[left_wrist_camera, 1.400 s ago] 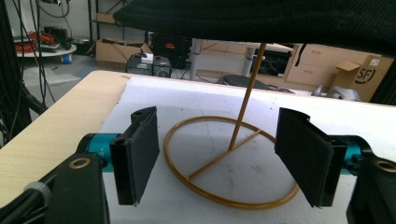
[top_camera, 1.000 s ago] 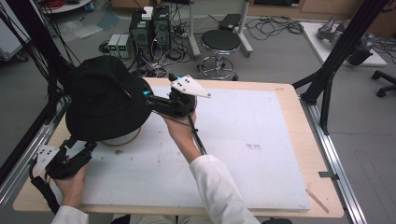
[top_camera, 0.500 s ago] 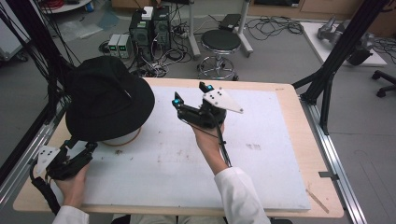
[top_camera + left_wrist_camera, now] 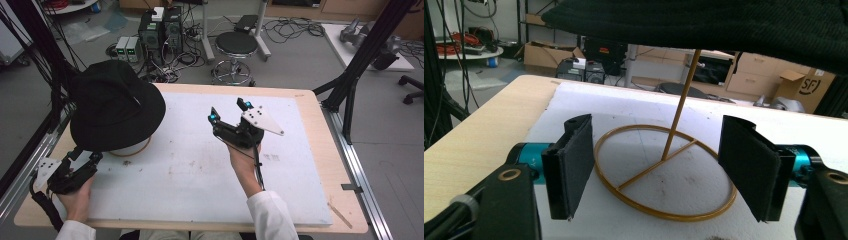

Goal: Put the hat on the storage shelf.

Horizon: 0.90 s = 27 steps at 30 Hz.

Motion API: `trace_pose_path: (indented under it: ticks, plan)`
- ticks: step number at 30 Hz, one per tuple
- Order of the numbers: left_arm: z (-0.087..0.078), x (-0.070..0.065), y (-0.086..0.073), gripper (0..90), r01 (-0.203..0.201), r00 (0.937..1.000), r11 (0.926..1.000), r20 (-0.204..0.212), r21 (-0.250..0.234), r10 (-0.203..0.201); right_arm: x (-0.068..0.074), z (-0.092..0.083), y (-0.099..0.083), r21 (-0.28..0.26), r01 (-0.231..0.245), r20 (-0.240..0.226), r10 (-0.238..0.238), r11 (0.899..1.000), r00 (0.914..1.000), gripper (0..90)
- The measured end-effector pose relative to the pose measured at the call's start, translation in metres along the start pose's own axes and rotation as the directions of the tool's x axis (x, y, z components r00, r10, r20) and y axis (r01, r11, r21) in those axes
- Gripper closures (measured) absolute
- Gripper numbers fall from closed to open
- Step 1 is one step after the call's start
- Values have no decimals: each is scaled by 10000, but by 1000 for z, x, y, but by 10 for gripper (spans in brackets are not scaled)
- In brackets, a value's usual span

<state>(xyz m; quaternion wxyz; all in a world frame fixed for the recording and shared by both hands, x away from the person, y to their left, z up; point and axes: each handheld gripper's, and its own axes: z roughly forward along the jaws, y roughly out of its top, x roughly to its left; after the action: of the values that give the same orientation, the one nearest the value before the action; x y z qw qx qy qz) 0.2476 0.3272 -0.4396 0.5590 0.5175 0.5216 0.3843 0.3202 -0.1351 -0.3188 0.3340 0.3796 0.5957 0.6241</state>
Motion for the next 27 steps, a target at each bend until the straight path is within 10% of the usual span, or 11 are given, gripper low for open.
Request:
trace_pose_path:
  ticks: [27]
  plan:
    - [-10,-3,-1,309,129,9999,9999,-90,-47,-129,-54,-64,-31,400,-385,1949,300,9985,9804,131]
